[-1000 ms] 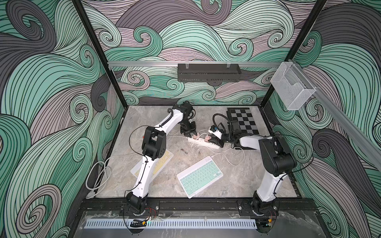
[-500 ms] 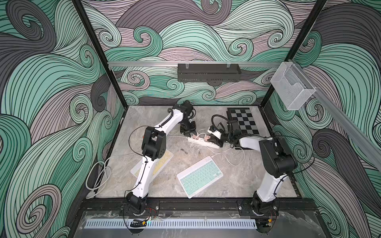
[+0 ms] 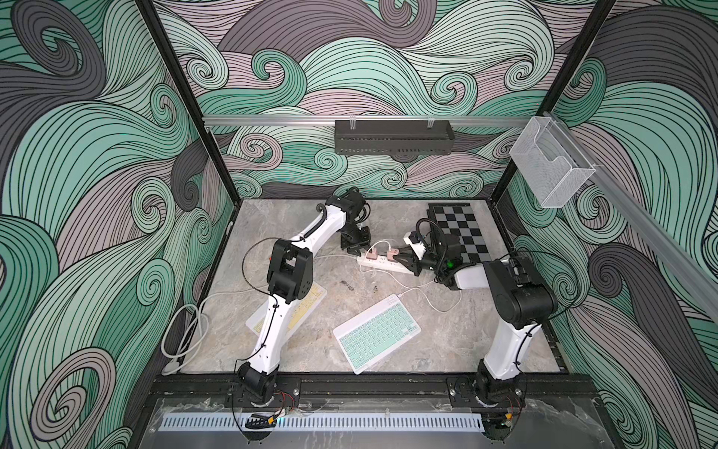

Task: Unplug the wireless keyboard
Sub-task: Remove the plug from the socket.

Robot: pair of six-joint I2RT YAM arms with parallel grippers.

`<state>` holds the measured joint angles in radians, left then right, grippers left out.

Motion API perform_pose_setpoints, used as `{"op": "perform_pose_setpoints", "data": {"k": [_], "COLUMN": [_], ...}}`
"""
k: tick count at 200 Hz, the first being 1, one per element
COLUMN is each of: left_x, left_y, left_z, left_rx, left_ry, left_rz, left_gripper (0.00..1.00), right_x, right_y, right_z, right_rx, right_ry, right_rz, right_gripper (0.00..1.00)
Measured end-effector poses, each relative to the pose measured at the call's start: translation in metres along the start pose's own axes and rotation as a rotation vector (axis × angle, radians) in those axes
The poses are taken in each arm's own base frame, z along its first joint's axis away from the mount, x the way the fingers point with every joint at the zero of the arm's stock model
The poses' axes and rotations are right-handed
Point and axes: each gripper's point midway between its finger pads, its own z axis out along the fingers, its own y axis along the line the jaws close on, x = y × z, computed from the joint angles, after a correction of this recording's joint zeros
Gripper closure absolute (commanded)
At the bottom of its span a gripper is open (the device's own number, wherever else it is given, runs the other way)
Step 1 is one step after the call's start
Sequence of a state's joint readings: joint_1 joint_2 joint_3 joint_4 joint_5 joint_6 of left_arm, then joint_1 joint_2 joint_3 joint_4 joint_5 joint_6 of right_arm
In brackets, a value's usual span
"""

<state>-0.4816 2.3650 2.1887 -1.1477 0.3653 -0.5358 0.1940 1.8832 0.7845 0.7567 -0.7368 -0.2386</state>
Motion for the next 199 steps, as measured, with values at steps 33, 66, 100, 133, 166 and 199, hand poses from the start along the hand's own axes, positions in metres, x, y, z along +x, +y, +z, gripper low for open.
{"op": "perform_pose_setpoints", "data": {"k": [33,66,100,133,166,199], "left_x": [-0.001,-0.002,-0.002,0.002,0.008,0.010], "left_y": [-0.001,-0.001,0.002,0.002,0.005,0.006], "left_z": [-0.002,-0.005,-0.009,-0.010,-0.004,0.003], "left_rx": [-0.002,-0.016,-0.038,-0.046,-0.067,-0.078], "left_ry": [-0.009,-0.016,-0.021,-0.013,0.024,0.043], "left_rz": [0.003,0.010,0.031,0.064,0.066,0.067], "left_gripper": [0.60,0.59,0.58,0.57,0.59,0.58], "right_x": [-0.005,-0.007,-0.012,-0.008,0.015,0.022], "right_y": [0.001,0.006,0.007,0.011,0.018,0.015], "right_z": [0.000,0.003,0.004,0.002,0.004,0.009], "right_rx": [-0.016,-0.051,-0.098,-0.146,-0.175,-0.200], "right_ry": [-0.011,0.103,0.231,0.330,0.461,0.547], "right_rz": [-0.023,-0.107,-0.210,-0.260,-0.291,-0.254], "right_gripper": [1.00,1.00,1.00,1.00,0.91,0.63]}}
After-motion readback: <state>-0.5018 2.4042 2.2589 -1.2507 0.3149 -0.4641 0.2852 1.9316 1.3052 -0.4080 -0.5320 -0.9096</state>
